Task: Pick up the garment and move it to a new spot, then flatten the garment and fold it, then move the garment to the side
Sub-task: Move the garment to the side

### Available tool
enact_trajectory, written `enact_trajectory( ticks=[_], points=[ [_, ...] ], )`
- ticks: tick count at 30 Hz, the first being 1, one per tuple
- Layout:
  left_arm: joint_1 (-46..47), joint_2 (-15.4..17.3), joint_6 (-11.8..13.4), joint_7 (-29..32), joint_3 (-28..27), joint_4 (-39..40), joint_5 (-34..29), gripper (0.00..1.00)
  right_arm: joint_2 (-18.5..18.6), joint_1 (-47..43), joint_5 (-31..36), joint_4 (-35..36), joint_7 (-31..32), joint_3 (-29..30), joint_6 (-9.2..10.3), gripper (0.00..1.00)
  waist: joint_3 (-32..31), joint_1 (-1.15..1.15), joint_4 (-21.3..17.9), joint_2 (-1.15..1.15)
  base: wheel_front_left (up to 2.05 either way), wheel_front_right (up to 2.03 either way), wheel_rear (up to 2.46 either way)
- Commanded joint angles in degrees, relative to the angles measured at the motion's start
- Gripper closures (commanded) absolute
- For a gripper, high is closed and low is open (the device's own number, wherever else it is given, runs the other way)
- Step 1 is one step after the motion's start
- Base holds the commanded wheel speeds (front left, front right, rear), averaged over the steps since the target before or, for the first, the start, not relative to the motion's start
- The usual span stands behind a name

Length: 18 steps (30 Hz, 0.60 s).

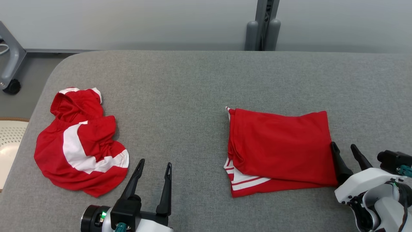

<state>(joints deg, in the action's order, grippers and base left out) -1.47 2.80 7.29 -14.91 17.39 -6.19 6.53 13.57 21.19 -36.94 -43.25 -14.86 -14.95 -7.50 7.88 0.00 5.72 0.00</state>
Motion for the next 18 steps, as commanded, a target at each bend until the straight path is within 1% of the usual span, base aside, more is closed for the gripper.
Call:
enact_trajectory(
  ticks=[1,5,6,11,15,16,18],
  points=[
    [1.3,0.2,-0.3,-0.3,-0.4,0.1,-0.4,0.00,0.6,1.4,-0.8,-1.3,0.0,-1.0,0.02,0.00,1.3,0.00,0.7,0.00,0.00,0.00,0.00],
    [2.1,0.2,-0.4,-0.3,-0.3,0.0,-0.4,0.00,0.7,3.3,-3.0,-4.5,0.6,-4.2,0.01,0.00,2.5,0.00,1.2,0.00,0.00,0.00,0.00],
    [2.1,0.2,-0.4,-0.3,-0.3,0.0,-0.4,0.00,0.7,3.3,-3.0,-4.5,0.6,-4.2,0.01,0.00,2.5,0.00,1.2,0.00,0.00,0.00,0.00],
    [2.9,0.2,-0.2,-0.3,0.3,-0.4,0.0,0.00,0.1,4.0,-6.5,-7.5,2.6,-10.0,0.01,0.00,3.3,0.00,1.7,0.00,0.00,0.00,0.00],
    [3.3,0.2,0.1,-0.3,0.5,-0.6,0.4,0.00,0.5,4.2,-8.4,-9.1,2.4,-12.3,0.00,0.00,3.0,0.00,1.7,0.00,0.00,0.00,0.00],
    [3.3,0.2,0.2,-0.3,0.6,-0.6,0.5,0.00,0.6,4.4,-8.8,-9.3,2.3,-12.8,0.00,0.58,2.9,0.00,1.6,0.00,0.00,0.00,0.00],
    [3.3,0.2,0.3,-0.3,0.6,-0.7,0.5,0.00,1.0,4.6,-9.3,-9.1,1.9,-14.1,0.00,1.00,2.7,0.00,1.5,0.00,0.00,0.00,0.00]
  ],
)
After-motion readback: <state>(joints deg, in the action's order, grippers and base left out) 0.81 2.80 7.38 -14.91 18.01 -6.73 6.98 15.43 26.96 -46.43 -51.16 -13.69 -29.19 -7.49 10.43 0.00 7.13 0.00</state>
